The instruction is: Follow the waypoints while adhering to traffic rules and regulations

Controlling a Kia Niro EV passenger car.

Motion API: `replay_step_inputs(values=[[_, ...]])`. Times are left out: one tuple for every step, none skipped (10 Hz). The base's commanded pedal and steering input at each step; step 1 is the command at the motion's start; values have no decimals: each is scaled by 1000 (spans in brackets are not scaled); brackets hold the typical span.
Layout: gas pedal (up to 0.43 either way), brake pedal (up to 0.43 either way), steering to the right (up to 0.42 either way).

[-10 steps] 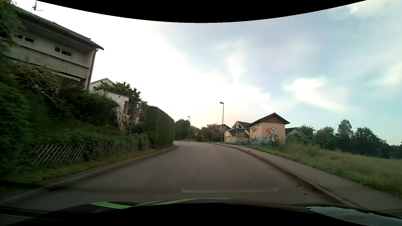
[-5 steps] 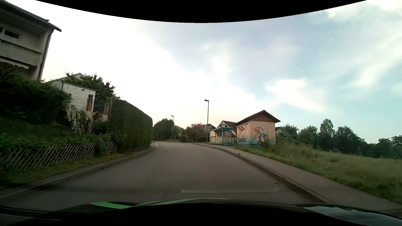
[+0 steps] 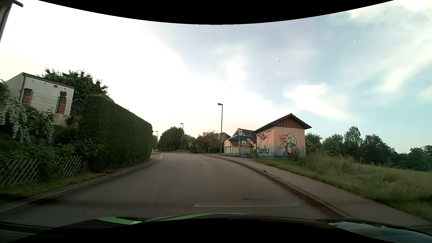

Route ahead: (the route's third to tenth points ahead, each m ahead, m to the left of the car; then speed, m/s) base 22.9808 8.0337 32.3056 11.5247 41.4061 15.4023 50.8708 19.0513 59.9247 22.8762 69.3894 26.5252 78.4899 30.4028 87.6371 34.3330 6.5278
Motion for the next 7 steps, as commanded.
replay_step_inputs(values=[[461,0,-12],[461,0,-15],[461,0,-18],[461,0,-22],[461,0,-24],[461,0,-25],[449,0,-26]])
